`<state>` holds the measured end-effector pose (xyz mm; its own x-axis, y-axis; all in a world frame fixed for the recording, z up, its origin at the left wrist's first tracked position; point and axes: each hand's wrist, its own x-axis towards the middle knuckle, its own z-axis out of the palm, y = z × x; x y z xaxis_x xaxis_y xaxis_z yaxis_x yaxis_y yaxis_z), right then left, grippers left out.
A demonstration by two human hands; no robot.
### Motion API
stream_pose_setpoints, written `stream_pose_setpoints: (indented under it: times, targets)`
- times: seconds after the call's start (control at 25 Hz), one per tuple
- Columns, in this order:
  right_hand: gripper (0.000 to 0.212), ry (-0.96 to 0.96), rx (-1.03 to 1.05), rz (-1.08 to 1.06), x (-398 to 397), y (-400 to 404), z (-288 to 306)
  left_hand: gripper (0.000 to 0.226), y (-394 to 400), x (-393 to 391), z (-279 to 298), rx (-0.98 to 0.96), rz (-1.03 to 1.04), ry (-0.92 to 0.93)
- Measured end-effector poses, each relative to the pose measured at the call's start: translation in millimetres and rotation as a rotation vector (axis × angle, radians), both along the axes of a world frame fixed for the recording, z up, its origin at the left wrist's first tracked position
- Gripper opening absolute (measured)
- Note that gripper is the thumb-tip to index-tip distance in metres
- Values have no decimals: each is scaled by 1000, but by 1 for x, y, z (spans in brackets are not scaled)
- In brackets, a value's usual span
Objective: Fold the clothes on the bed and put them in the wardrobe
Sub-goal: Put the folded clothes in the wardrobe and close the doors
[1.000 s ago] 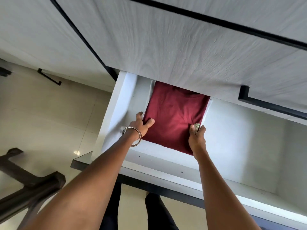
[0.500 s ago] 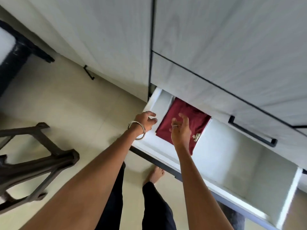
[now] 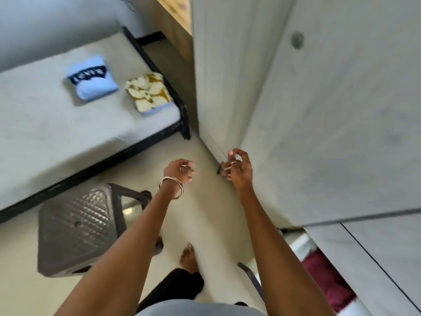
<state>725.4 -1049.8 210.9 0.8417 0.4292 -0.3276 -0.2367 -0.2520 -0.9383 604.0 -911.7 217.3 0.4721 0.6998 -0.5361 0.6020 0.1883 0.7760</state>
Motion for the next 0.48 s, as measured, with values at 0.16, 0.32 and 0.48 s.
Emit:
stream_pose_setpoints:
  times: [0.16,0.32,0.48]
  targets:
    - [28,-46,21,121,-5,117,26,25,113,-43,36,126,218,-33]
    - [26,-63,55,259,-7,219,41,28,208,-74,40,111,444,-80]
    - [28,-67,27,354,13,314,30,27,282,-81,32,103,577,-46]
